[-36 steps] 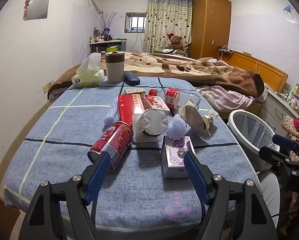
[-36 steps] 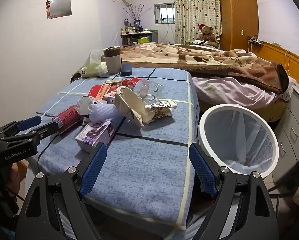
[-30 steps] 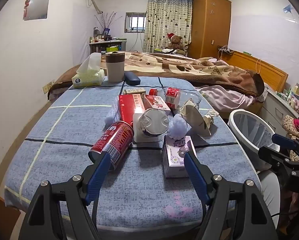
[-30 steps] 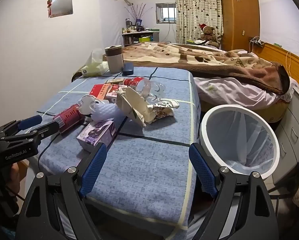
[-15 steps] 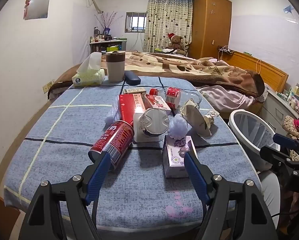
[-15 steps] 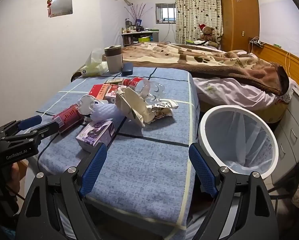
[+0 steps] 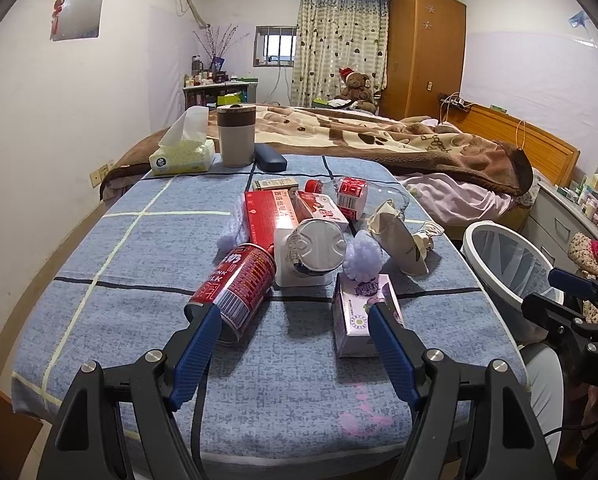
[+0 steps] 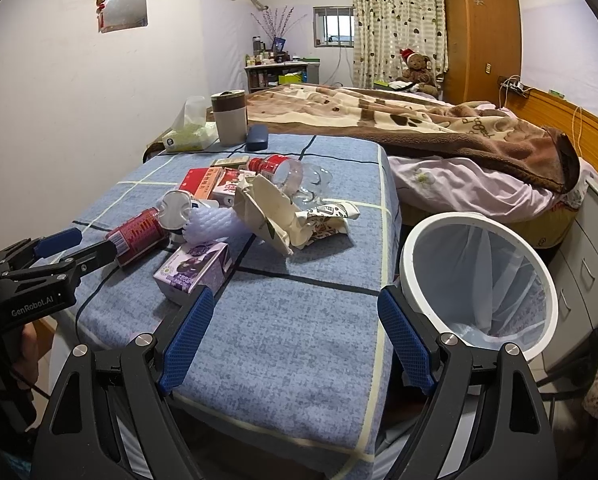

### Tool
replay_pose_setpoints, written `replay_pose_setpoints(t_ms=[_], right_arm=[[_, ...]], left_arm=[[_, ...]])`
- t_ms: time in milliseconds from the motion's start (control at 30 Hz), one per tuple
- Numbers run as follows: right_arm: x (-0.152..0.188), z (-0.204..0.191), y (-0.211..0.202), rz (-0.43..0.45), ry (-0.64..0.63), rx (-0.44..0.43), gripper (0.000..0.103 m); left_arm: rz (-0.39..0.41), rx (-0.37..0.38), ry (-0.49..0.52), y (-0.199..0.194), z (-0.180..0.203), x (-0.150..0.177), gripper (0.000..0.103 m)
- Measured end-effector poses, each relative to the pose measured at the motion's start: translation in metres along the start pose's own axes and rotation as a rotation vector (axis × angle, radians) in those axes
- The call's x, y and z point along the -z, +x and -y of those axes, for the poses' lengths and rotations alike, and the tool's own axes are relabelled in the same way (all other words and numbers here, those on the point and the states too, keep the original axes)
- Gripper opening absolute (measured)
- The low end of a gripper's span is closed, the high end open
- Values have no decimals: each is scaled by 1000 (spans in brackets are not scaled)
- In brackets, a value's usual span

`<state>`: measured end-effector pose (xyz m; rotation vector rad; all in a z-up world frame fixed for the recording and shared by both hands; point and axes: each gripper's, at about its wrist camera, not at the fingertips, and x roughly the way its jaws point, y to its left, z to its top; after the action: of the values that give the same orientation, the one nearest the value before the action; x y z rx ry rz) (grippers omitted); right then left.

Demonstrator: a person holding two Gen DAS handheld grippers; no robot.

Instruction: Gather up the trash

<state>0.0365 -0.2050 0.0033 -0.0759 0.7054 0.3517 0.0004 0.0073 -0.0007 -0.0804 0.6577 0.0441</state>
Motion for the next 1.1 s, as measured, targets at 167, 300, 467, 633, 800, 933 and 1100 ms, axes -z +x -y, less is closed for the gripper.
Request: replay_pose_setpoints(t_ms=[167, 300, 467, 633, 800, 933, 1100], right_arm=[[-1, 1, 0, -1, 2, 1, 86], [-1, 1, 0, -1, 1, -2, 86], [0, 1, 0, -1, 1, -1, 86], [0, 1, 0, -2, 0, 0, 86], [0, 1, 0, -1, 1, -1, 86], [0, 1, 0, -2, 0, -1, 86], [0, 2, -1, -2, 0, -1, 86]], left_arm=[[-1, 2, -1, 0, 0, 0, 76], [-1, 2, 1, 0, 0, 0, 76], [-1, 1, -1, 0, 0, 0, 76], [0, -1, -1, 0, -1, 1, 76], [2, -2, -2, -1, -2, 1, 76], [3, -3, 1, -1, -2, 1, 76], [2, -2, -1, -1, -2, 1, 76]])
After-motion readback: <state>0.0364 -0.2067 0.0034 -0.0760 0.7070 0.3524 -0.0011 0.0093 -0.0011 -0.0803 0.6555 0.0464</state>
